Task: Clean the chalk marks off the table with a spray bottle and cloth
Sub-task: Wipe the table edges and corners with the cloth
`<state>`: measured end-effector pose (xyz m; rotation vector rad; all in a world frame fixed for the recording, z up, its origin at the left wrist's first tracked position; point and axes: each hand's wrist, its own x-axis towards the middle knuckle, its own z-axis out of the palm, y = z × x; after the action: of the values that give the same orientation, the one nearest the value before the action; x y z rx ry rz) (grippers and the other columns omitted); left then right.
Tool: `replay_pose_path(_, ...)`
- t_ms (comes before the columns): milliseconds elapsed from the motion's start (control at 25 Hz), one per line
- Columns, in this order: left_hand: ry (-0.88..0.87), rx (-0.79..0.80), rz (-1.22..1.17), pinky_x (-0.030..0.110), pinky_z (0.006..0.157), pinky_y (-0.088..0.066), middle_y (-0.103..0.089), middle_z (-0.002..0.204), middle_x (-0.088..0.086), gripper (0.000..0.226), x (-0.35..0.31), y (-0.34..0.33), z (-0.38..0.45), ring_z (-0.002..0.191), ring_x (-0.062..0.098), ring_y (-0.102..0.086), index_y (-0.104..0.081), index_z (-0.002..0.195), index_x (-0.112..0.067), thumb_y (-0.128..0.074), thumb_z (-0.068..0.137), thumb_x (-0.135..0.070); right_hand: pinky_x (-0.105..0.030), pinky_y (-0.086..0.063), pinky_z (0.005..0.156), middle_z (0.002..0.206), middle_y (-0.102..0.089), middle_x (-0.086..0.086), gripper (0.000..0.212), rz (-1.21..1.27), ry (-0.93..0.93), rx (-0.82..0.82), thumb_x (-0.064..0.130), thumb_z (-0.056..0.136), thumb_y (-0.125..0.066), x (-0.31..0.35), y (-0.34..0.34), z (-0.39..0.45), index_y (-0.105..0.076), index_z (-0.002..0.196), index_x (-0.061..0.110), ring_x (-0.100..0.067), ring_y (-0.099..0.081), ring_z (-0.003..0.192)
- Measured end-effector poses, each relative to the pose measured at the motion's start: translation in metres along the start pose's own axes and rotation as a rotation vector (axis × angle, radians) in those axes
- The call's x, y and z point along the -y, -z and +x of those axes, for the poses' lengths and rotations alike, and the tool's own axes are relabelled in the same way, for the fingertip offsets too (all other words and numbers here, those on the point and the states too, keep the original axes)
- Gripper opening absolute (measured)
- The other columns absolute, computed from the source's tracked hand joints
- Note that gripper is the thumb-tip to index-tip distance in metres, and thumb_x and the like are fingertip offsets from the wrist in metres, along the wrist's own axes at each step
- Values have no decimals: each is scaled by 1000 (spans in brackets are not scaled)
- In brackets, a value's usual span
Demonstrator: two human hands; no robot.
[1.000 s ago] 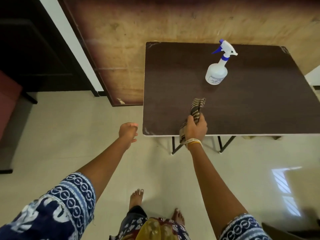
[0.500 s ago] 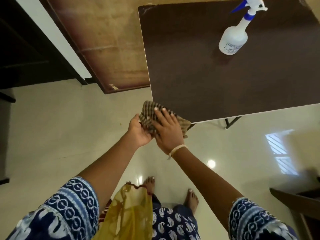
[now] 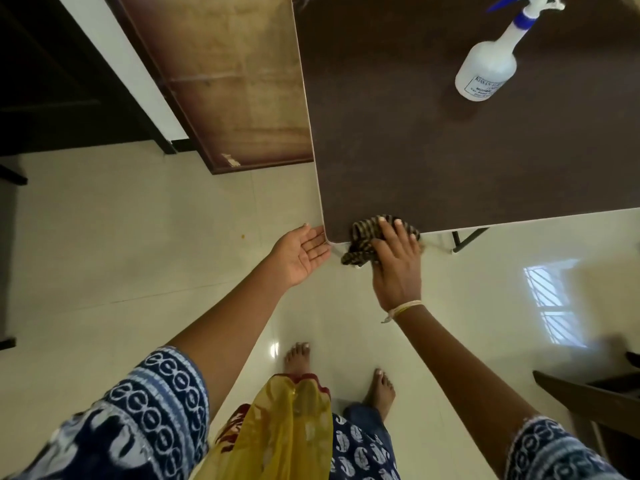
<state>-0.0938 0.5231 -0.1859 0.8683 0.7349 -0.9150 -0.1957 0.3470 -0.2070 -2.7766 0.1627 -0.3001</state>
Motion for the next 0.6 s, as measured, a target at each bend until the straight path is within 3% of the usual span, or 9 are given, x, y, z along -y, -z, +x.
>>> replay_pose_path(160,-19,-5,-15,32,83,-52,-68,100,10,41,5,1,4,93,22,-65,-60,119,-4,-37,103,-34,-50,-28,114,147,-46,-8,23,-46,232,56,16,87,-54,21,-19,6,-63,108,16,-33,-36,139)
replay_pose_path(320,-49,-25,79,32,86,-51,-69,96,6,23,7,-2,7,92,21,-66,-64,101,-10,-51,99,-28,-45,-37,110,141,-52,-7,25,-93,462,82,5,91,-53,-42,-1,15,-69,108,13,-28,-45,134)
replay_pose_path(440,-76,-44,113,33,90,-50,-71,94,4,12,12,-5,10,93,20,-68,-64,98,-12,-58,96,-22,-52,-40,106,137,-56,-10,25,-121,314,51,-3,84,-64,-103,34,15,-68,106,8,-30,-48,131)
replay_pose_path(600,-120,-76,7,34,93,-48,-71,94,6,11,20,-11,9,96,22,-66,-63,98,-11,-56,97,-20,-51,-40,107,135,-57,-14,42,28,-144,-15,-8,82,-61,-109,49,10,-63,121,6,-33,-50,129)
